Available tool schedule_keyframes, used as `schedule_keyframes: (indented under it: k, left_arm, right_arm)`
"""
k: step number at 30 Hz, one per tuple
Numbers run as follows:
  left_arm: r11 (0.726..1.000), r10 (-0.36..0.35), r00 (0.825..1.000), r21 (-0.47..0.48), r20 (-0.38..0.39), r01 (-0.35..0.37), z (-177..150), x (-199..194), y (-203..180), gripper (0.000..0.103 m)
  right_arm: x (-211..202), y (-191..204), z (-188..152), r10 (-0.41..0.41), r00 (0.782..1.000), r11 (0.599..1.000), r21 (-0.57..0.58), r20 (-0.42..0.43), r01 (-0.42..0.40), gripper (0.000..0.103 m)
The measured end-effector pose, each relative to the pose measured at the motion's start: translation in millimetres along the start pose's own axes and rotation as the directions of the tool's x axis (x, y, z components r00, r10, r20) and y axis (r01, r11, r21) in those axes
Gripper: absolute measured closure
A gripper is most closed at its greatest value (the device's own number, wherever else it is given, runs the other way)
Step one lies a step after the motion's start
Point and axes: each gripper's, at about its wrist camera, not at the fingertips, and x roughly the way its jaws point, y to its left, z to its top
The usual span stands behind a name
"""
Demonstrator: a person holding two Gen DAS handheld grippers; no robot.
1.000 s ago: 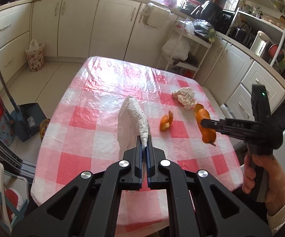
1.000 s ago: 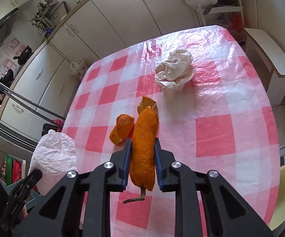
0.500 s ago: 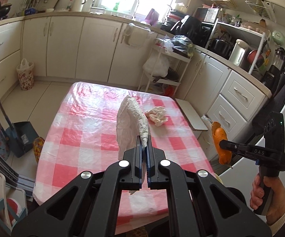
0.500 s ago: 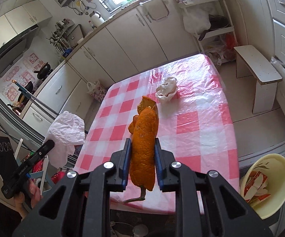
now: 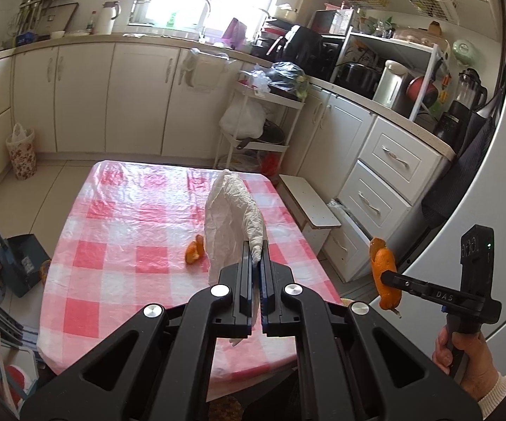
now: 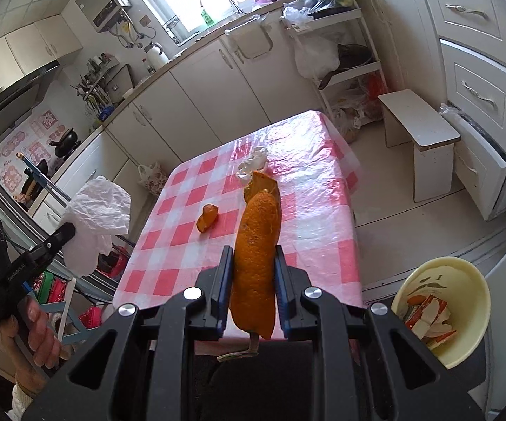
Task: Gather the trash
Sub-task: 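Carry the white tissue and orange peel in both tools toward the yellow bin, then open both tools over the yellow bin to drop tissue and peel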
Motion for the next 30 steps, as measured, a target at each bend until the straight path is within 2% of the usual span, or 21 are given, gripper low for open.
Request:
schedule_keyframes:
  k: [7, 12, 17, 22, 27, 29, 30]
  left_arm:
    - [0.995, -0.081, 0.996, 0.054, -0.043, 0.083, -2.0, 16.6, -46.0, 0.099]
    - [0.980, -0.154, 0.981, 0.110, -0.121, 0.167, -14.1, 48.5, -96.1, 0.099]
    - [0.950, -0.216, 0.944, 0.171, -0.250, 0.263, -41.0, 97.4, -162.1, 0.099]
    - [0.925, -0.242, 0.888, 0.183, -0.391, 0.333, -65.5, 154.1, -219.8, 0.099]
    - [0.921, -0.213, 0.839, 0.183, -0.501, 0.343, -85.6, 209.3, -258.6, 0.099]
    - [0.929, -0.169, 0.826, 0.193, -0.537, 0.316, -90.6, 230.3, -268.7, 0.099]
    - [0.930, -0.158, 0.816, 0.193, -0.556, 0.312, -91.3, 238.9, -273.1, 0.099]
  right_arm:
    - [-18.2, -31.3, -13.5, -0.073, 0.997, 0.997, 0.037, 0.024, 0.072, 0.080]
    - [-31.1, -63.5, -27.3, -0.138, 0.990, 0.988, 0.078, 0.033, 0.135, 0.080]
    - [-37.5, -107.3, -42.9, -0.183, 0.983, 0.973, 0.144, 0.012, 0.179, 0.080]
    - [-27.4, -149.8, -56.0, -0.209, 0.977, 0.954, 0.212, -0.032, 0.211, 0.080]
    - [-10.0, -184.8, -62.8, -0.223, 0.972, 0.933, 0.272, -0.079, 0.236, 0.079]
    - [-1.6, -197.8, -63.4, -0.220, 0.970, 0.923, 0.301, -0.105, 0.242, 0.074]
    - [0.8, -202.6, -63.9, -0.221, 0.969, 0.916, 0.316, -0.113, 0.245, 0.062]
